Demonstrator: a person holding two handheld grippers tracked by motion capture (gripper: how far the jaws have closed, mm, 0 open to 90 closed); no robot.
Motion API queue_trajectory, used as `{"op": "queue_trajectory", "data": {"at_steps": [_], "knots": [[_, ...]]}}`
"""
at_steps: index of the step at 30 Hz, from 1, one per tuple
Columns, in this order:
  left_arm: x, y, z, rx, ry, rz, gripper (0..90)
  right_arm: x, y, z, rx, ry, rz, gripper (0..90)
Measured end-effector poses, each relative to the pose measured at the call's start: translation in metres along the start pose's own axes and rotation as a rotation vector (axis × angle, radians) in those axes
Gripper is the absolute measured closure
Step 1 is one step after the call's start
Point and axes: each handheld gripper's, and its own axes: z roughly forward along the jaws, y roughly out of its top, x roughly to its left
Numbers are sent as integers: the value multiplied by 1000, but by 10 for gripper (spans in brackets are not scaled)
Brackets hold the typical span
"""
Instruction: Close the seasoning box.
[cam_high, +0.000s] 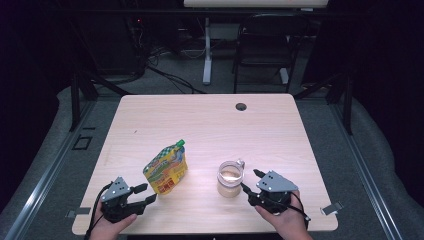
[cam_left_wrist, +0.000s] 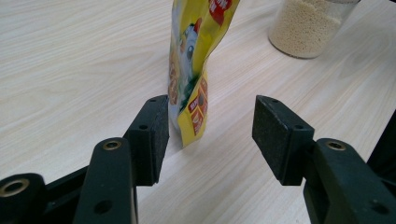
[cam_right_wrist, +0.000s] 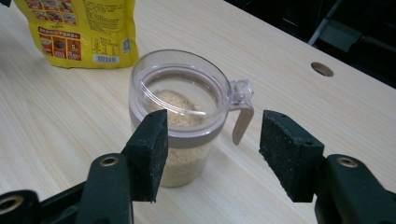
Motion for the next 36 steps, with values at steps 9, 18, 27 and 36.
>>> {"op": "queue_trajectory", "data": {"at_steps": [9,18,27,36], "knots": [[5,-7,-10,4,23,-13,465,-17,-16,-11,19,-26,63,419],[14,-13,-21,-2,50,-38,464,-41,-36,-24,17,-78,155,419],[25,-18,-32,-25,82,-75,465,-63,-54,-27,23,-122,242,425],[38,-21,-32,-25,117,-104,465,-73,-72,-15,62,-111,319,425]]}}
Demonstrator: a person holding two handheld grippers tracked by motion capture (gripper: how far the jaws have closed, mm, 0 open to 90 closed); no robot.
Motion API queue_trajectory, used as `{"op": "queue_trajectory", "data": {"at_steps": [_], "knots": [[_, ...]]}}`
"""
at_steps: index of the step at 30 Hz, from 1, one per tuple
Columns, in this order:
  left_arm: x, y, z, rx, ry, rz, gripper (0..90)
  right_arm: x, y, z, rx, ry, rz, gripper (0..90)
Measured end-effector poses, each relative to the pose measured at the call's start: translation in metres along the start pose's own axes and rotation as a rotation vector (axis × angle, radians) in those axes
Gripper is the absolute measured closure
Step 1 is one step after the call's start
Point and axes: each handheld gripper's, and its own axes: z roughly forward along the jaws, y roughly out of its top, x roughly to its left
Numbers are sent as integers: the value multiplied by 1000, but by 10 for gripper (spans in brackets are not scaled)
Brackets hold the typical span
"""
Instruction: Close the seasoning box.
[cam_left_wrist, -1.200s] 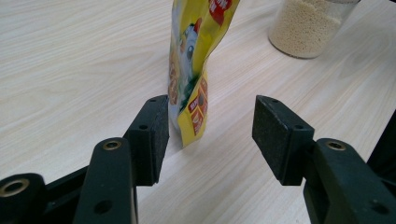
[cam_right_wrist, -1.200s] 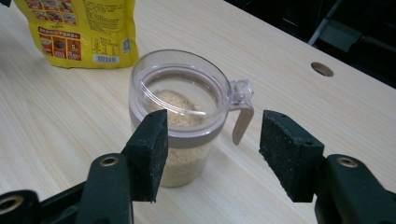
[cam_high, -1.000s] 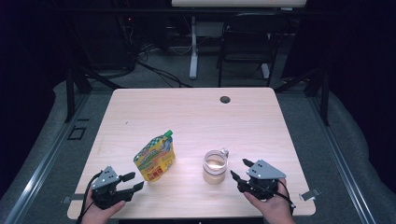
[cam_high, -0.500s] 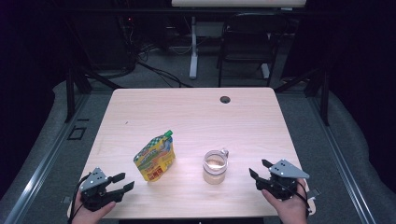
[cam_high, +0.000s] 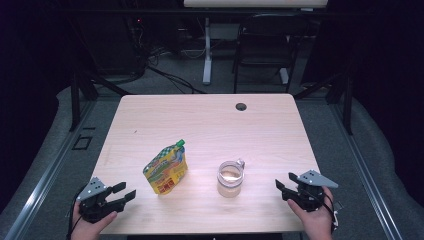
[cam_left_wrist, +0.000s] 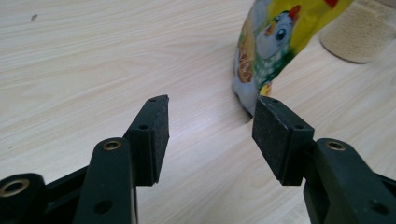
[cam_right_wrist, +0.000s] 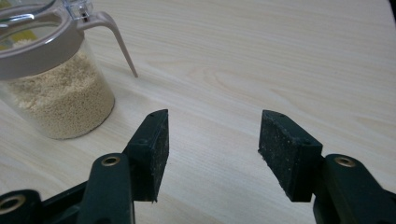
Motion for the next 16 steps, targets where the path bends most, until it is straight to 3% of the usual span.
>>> {"op": "queue_trajectory", "data": {"at_steps": [3,9,16], "knots": [[3,0,0,-3,10,-25,465,1,-2,5,15,9,-6,425],[7,-1,2,0,24,-26,463,0,-3,10,25,20,-7,425],[15,-3,4,-4,43,-61,458,-2,-4,11,26,24,2,425]]}}
